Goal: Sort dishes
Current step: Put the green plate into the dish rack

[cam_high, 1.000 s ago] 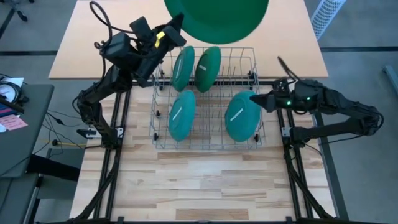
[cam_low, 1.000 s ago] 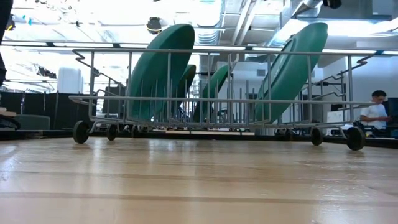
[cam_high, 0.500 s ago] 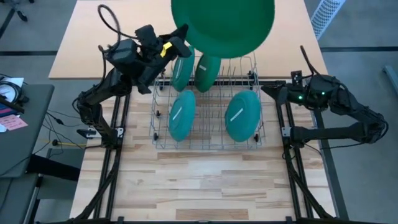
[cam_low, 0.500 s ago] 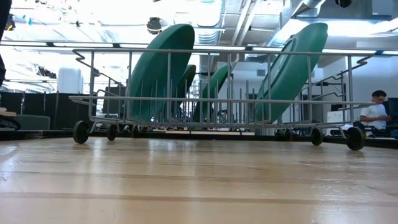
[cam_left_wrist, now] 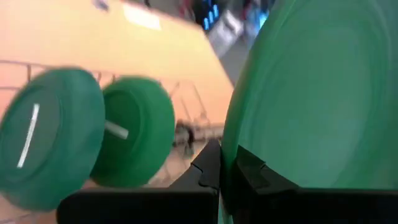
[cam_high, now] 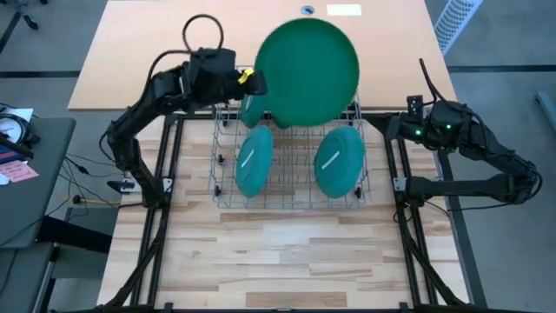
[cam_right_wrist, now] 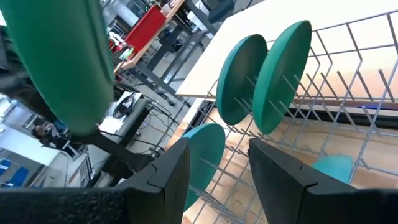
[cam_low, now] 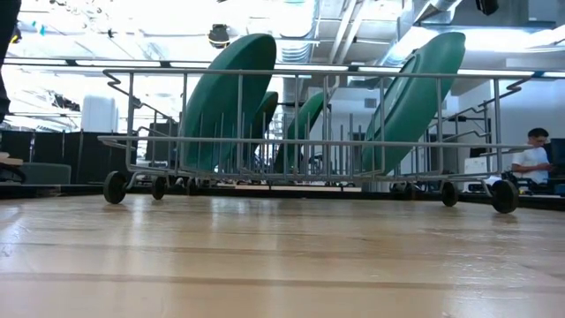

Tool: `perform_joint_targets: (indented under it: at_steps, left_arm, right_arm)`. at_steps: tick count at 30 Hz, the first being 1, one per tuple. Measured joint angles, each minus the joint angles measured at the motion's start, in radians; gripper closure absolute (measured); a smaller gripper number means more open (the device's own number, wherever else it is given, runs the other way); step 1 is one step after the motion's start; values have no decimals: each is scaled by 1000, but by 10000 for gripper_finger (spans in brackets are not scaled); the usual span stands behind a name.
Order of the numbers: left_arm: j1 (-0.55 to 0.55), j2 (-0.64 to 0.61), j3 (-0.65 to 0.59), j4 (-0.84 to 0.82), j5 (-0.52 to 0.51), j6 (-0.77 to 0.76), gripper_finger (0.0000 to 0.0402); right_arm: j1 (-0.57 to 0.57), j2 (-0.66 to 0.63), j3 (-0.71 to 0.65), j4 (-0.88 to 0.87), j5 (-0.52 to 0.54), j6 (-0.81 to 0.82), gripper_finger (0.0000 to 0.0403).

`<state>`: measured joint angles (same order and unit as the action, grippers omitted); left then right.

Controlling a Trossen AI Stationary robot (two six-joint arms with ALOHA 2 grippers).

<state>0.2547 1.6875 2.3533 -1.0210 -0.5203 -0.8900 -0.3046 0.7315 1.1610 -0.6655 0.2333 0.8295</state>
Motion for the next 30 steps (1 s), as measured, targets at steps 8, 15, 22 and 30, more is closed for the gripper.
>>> perform_joint_targets:
  at_steps: [8, 15, 22, 30]
  left_arm:
    - [161, -3, 0, -111, 476, 74, 401]
    - [202, -2, 0, -282, 567, 93, 400]
    - [204, -1, 0, -427, 584, 100, 398]
    - [201, -1, 0, -520, 784, 148, 397]
  right_arm:
    - [0, 0, 0, -11, 0, 0, 233]
    - [0, 2, 0, -11, 0, 0, 233]
    - [-8, 8, 0, -11, 1, -1, 233]
    - [-41, 24, 1, -9, 2, -1, 233]
